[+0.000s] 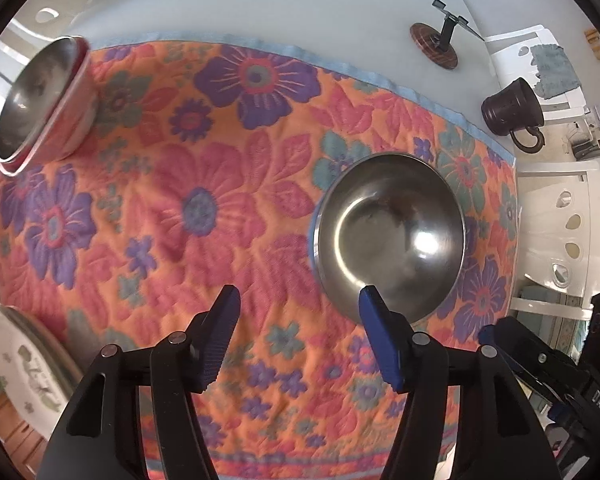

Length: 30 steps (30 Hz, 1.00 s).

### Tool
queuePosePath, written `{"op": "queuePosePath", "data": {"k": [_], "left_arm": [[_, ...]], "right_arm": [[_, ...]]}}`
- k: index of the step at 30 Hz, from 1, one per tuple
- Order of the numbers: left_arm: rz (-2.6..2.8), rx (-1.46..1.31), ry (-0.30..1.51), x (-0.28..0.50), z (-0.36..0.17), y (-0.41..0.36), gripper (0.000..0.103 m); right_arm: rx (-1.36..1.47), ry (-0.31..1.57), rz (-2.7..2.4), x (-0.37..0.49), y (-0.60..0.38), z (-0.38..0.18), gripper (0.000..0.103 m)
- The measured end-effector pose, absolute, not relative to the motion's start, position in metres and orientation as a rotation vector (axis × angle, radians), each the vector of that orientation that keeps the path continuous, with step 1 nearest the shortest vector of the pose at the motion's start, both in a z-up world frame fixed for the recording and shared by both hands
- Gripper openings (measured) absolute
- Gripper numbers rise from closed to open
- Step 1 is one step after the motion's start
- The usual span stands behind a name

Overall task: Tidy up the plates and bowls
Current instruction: 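Move the right gripper to the blue-rimmed steel bowl, then grasp the blue-rimmed steel bowl rim with the right gripper and lift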

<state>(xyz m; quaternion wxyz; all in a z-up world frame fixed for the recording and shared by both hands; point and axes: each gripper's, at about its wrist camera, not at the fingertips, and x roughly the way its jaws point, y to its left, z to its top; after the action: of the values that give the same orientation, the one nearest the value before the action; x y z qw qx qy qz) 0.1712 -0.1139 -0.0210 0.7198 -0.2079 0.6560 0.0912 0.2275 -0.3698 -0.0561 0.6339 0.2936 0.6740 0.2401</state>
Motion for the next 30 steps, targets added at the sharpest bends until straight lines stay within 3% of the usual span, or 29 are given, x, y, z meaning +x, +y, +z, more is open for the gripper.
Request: {"op": "queuePosePath", "data": {"k": [11,20,21,22,23,26,30], "left_arm": [[0.193,-0.477,1.443,0.194,-0.054,-0.116,0.053],[0.157,-0.481,1.46,0.205,-0.074,-0.123,0.033],[0.149,-0.487,1.46,0.206,-0.076,-0.123,0.028],[0.139,-0.498,1.453,0.206,-0.076,-0.124,0.026],[0.129,-0.498,1.447,0.206,-0.075,-0.125,0.025],[0.122,-0.464,1.441,0.207,-0.073,-0.134,0.023],[0.107,-0.468,1.445,0.208,-0.073,-0.139,0.023]], "right_arm": [[0.675,1.591,0.56,0.259,-0.343,-0.104,0.052],[0.561,1.597,0.551,0.266,-0.313,-0.122,0.051],[0.548,1.597,0.55,0.266,-0.311,-0.123,0.048],[0.528,1.589,0.547,0.265,-0.31,-0.123,0.034],[0.52,1.582,0.54,0.264,-0.31,-0.123,0.029],[0.498,1.564,0.523,0.262,-0.31,-0.121,0.023],[0.498,1.55,0.506,0.261,-0.313,-0.118,0.022]]}}
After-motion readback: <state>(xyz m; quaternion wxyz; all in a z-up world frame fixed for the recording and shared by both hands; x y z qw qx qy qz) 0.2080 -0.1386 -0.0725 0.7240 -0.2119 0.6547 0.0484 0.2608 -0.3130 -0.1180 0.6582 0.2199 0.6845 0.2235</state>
